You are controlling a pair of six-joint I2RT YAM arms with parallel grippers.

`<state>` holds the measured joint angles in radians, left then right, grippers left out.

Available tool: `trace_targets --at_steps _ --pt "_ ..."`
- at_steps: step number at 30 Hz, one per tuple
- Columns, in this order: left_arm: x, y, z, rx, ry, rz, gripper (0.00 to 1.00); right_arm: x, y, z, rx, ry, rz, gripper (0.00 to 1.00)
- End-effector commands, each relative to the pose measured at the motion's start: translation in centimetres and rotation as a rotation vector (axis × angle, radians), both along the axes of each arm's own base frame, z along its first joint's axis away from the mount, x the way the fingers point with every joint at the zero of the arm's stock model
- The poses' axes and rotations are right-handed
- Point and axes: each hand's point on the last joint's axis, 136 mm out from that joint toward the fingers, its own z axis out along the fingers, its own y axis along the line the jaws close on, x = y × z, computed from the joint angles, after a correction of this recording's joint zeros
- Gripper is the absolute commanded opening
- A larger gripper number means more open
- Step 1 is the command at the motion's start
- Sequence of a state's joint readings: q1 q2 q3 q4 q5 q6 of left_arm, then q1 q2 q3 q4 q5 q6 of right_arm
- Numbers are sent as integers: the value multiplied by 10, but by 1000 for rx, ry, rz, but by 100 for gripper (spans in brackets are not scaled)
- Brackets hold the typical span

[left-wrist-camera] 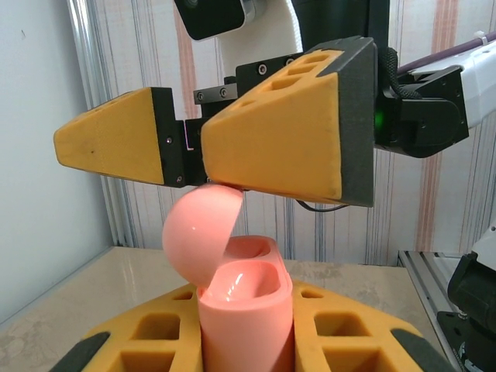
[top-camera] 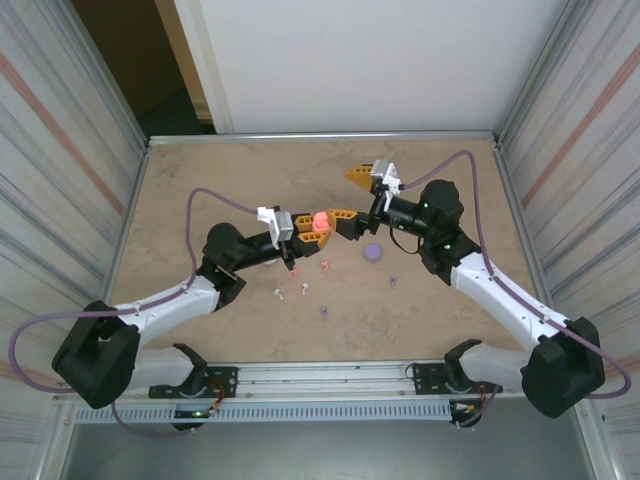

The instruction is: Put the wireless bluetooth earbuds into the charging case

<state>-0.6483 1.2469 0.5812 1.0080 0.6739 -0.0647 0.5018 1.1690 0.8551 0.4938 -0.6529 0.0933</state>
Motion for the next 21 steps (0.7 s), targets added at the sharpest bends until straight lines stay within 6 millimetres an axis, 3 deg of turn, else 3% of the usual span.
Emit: trace_targets --at_steps 1,14,21 --pt "-14 3 25 -45 -109 -26 0 5 -1 8 -3 -22 -8 98" --pt "-12 5 21 -36 -106 0 0 -2 -11 30 8 -49 -13 99" --pt "-3 17 11 -8 -86 111 0 -3 -27 24 -19 8 -99 99"
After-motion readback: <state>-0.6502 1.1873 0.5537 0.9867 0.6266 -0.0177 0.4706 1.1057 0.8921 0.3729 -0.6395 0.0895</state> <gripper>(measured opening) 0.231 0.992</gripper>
